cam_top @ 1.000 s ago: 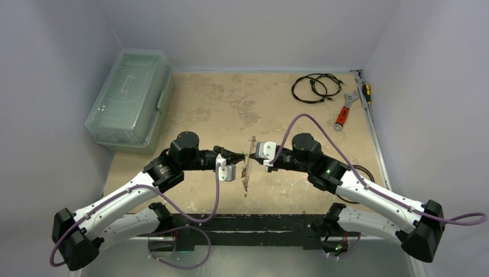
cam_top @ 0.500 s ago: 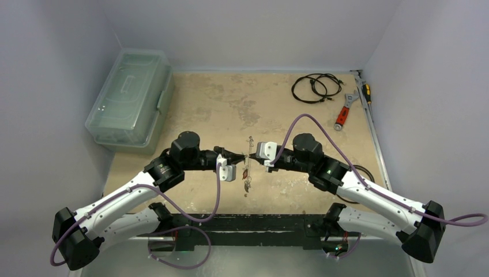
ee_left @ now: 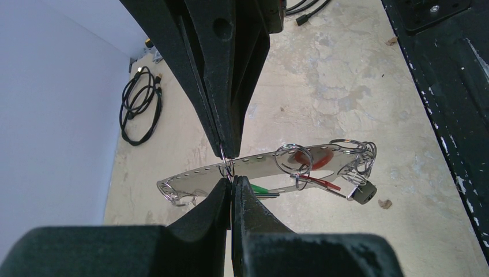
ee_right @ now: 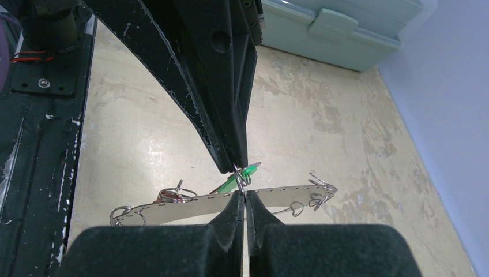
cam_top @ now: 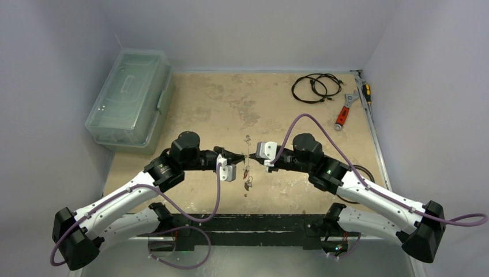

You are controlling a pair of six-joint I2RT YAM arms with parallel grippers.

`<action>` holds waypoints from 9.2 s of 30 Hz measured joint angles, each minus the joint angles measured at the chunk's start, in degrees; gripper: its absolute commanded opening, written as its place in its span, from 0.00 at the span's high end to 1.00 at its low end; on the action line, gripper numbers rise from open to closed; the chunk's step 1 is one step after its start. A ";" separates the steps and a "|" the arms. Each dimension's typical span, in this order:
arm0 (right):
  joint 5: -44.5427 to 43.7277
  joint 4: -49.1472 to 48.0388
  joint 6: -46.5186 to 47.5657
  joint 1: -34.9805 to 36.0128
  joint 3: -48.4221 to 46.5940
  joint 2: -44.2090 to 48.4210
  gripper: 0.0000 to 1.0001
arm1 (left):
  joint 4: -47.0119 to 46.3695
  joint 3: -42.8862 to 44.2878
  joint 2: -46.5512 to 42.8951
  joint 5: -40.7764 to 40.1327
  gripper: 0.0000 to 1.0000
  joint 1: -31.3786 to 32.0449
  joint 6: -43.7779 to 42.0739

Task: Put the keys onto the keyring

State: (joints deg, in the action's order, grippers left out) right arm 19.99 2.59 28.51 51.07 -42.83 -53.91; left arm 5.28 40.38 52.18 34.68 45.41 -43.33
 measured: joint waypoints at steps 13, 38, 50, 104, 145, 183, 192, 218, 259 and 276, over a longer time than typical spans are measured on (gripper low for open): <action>0.00 -0.04 0.00 0.00 -0.02 0.00 1.00 | 0.02 0.00 0.00 -0.42 1.00 0.00 -0.02; -0.52 -0.98 -0.24 -0.02 -0.02 0.07 1.00 | 0.42 0.00 -0.02 -0.81 0.72 0.07 -0.83; -0.63 -1.99 -0.39 -0.02 -0.02 0.85 1.00 | -1.14 -0.02 -0.39 -3.85 0.66 0.13 -0.26; 2.05 -2.27 -0.76 0.00 -0.02 1.55 0.73 | -7.34 -0.96 1.05 -2.51 1.00 0.17 5.27; 1.42 -3.06 -2.58 0.04 -0.57 -1.31 1.00 | -6.23 -0.98 0.81 -5.38 1.00 0.11 5.16; 4.24 -3.89 -2.54 0.02 -0.57 0.63 1.00 | -6.47 -0.98 -0.17 -1.70 1.00 0.15 5.27; 3.48 -4.00 -2.56 0.04 -0.57 0.63 0.70 | -6.34 -0.98 -0.33 -2.51 1.00 0.17 5.20; 1.95 -3.39 -2.05 0.35 -2.29 -3.48 0.73 | -4.20 -0.98 0.76 -6.43 1.00 0.17 5.20; 0.92 -4.02 -2.16 0.68 -2.19 -2.05 1.00 | -5.27 -0.98 0.17 -7.23 0.81 0.39 5.18; 2.29 -6.73 -3.67 0.68 -1.11 0.98 1.00 | -6.05 -0.98 0.09 -7.91 0.96 0.39 5.22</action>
State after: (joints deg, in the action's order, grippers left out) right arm 22.28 -4.14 24.84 51.75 -43.94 -52.93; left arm -0.78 39.40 52.27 26.76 45.80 -38.11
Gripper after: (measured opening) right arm 0.007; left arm 0.125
